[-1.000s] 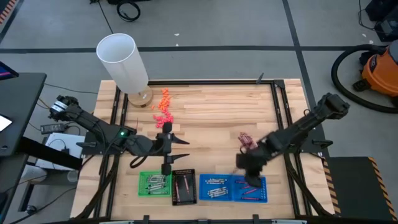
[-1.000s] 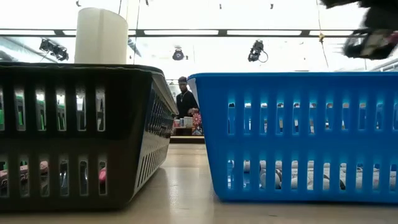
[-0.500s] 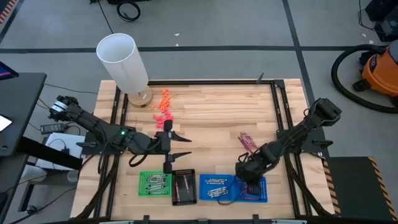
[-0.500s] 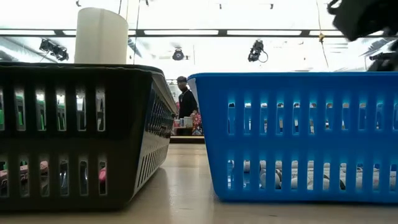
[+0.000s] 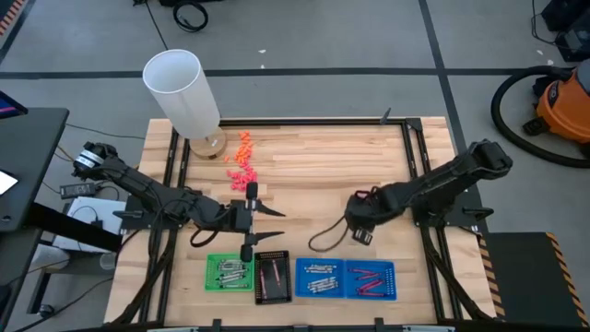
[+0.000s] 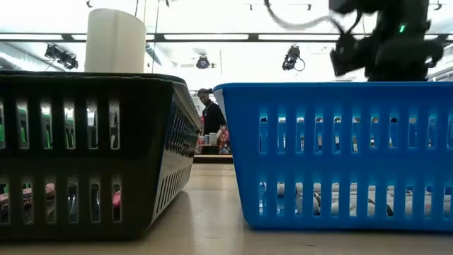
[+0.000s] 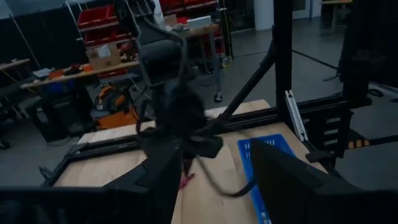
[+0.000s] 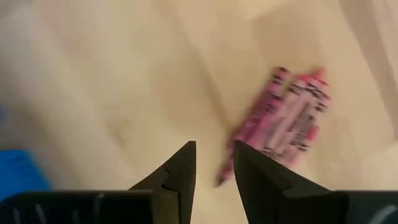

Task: Sort crayons
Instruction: Put the pink crayon into the black bin

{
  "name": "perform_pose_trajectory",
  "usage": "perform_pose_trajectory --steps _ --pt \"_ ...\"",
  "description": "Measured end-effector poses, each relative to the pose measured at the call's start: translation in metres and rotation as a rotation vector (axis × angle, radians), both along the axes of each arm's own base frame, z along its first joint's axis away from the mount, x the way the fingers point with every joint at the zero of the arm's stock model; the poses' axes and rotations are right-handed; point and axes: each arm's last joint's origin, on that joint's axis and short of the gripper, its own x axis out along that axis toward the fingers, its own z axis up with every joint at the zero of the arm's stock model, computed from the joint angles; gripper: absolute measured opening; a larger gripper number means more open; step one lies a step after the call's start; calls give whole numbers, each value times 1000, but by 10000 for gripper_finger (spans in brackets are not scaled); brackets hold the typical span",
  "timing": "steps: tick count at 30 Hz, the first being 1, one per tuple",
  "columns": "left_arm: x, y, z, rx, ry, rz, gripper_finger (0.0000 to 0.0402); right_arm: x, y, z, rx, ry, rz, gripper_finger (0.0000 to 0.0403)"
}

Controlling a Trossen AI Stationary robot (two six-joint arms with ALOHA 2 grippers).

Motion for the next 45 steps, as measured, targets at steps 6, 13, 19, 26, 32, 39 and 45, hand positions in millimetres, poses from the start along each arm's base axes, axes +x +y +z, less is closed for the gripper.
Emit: perform_pose_trajectory --steps 6,13,19,26,32,39,45 --pt "0 0 -2 -18 15 10 199 -14 -30 -22 5 125 -95 114" --pt "0 0 -3 -35 30 19 199 -27 -37 -30 62 246 -138 128" --pt "-1 -1 -1 -112 10 18 199 -40 -37 -45 102 300 -220 154" --pt "-6 -11 5 -125 -38 -26 199 -40 -32 -56 138 244 -211 160" --pt "-6 -9 6 -93 -46 19 199 -45 -33 -60 135 252 -243 149" --pt "-13 -19 14 7 -119 -17 199 -46 -33 -63 131 246 -245 109" --pt "-19 -15 10 134 -34 76 199 -46 -33 -63 128 242 -220 69"
